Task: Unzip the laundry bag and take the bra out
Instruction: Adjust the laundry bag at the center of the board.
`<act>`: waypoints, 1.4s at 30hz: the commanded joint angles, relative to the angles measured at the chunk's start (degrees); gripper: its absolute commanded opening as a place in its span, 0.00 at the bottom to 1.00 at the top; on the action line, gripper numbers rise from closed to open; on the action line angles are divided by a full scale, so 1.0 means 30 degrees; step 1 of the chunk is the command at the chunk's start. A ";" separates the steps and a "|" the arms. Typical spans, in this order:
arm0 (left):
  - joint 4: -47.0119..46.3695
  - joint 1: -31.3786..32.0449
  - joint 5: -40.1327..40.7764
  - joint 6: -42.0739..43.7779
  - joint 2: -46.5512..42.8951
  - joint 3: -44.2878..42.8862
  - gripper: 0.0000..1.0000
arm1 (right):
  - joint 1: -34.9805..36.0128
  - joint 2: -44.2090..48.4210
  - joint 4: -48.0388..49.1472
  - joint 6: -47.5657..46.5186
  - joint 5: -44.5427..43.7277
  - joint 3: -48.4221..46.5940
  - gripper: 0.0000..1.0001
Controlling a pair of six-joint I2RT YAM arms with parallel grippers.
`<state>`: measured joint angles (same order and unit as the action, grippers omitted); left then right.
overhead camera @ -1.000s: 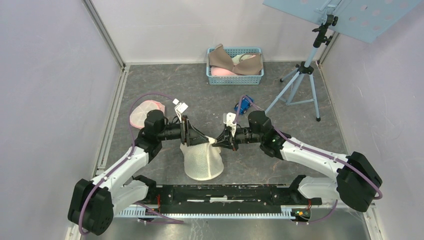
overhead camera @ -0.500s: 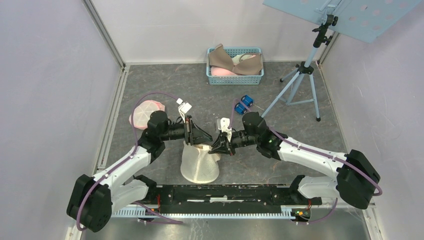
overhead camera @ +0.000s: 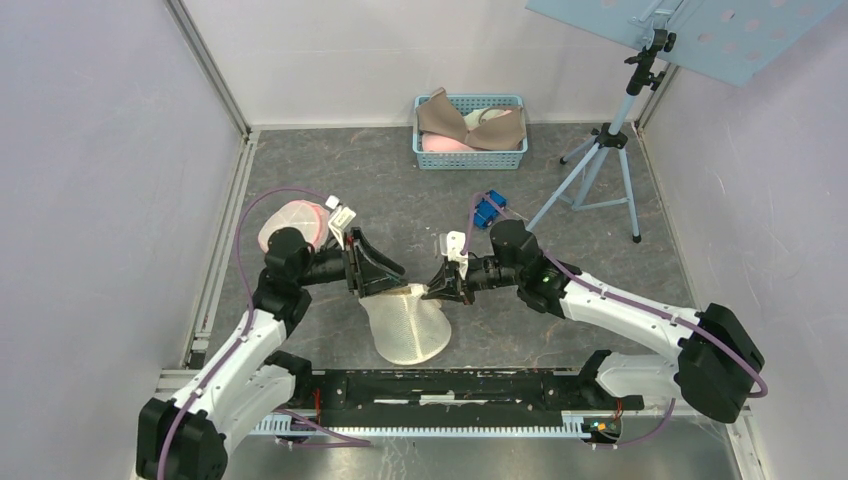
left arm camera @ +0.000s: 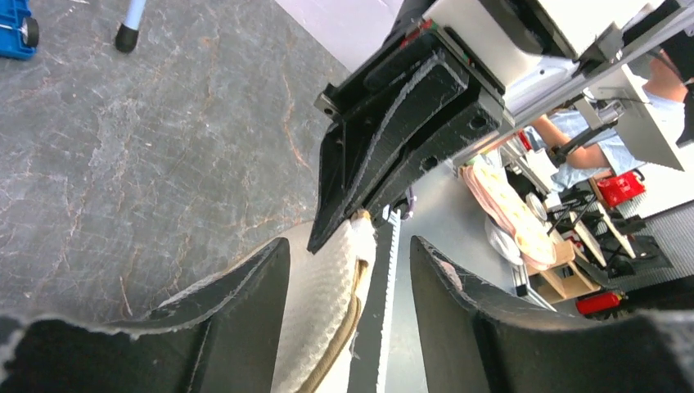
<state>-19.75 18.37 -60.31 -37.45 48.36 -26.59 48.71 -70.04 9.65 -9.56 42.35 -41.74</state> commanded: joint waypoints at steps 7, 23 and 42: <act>0.4618 0.0112 -0.0002 0.4727 -0.0070 -0.0263 0.62 | -0.0049 0.0502 0.1655 0.0876 0.0261 -0.0348 0.00; 0.0748 0.1520 0.1297 0.1660 0.1377 0.0105 0.54 | 0.0183 -0.0115 0.2376 0.1207 0.0441 -0.0481 0.00; -0.3386 0.1754 0.1345 -0.0924 0.1719 0.1018 0.02 | 0.0230 0.0002 0.0718 -0.0143 0.0371 -0.1044 0.09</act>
<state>-25.82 23.22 -57.08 -38.83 54.59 -23.35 48.60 -70.57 11.33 -7.46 41.71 -41.76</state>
